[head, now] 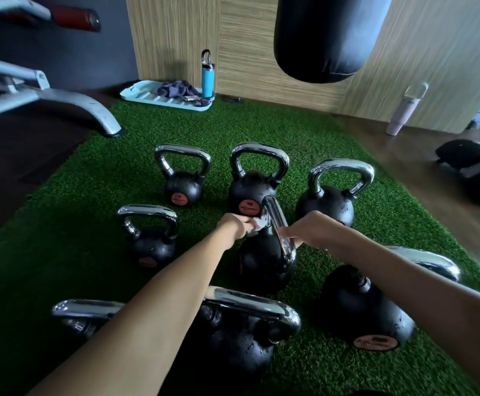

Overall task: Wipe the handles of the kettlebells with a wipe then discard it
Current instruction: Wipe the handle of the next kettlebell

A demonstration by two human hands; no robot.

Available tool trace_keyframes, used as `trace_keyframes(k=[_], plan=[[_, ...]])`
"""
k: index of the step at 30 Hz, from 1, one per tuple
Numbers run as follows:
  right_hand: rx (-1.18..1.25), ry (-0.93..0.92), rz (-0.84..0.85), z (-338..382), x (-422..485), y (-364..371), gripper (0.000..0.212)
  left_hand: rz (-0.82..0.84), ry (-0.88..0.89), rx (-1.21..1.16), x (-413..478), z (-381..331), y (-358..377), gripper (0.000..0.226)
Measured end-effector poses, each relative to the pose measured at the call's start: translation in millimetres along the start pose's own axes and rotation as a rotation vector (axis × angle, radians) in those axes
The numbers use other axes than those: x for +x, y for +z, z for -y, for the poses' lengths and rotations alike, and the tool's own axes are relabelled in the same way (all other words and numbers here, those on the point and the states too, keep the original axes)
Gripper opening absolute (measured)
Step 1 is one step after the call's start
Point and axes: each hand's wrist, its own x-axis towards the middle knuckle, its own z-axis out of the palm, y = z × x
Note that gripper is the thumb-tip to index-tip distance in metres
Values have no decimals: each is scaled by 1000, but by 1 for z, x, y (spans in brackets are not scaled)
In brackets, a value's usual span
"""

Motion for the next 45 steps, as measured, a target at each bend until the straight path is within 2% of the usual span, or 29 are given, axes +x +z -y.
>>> trace_keyframes(k=[6, 9, 12, 15, 21, 25, 27, 31, 34, 37, 41, 45], plan=[[44, -15, 12, -9, 5, -2, 38, 35, -96, -203, 1, -13, -2, 35], [77, -41, 51, -11, 8, -5, 37, -4, -32, -280, 0, -26, -6, 34], [123, -67, 83, -15, 8, -6, 32, 32, 32, -422, -2, -29, -6, 31], [161, -82, 101, -17, 7, -6, 35, 26, 66, -359, -5, -22, -3, 23], [144, -92, 116, -15, 4, -11, 39, -75, 90, -198, -2, -20, -2, 26], [165, -94, 113, -19, 4, -10, 31, -166, 203, -153, -5, -27, -8, 38], [169, -106, 109, -18, 4, -10, 30, -199, 197, -136, -5, -30, -5, 41], [136, -101, 105, -16, 0, -12, 36, -127, 89, -258, -10, -30, -3, 43], [123, -103, 103, -18, 0, -12, 39, -58, 93, -301, -18, -28, -8, 44], [133, -118, 99, -18, -1, -12, 32, 29, 143, -358, -31, -24, -10, 39], [136, -124, 115, -16, -1, -13, 28, -38, 270, -187, -45, -17, -7, 41], [101, -125, 125, -17, -1, -14, 32, -54, 260, -197, -53, -23, -7, 37]])
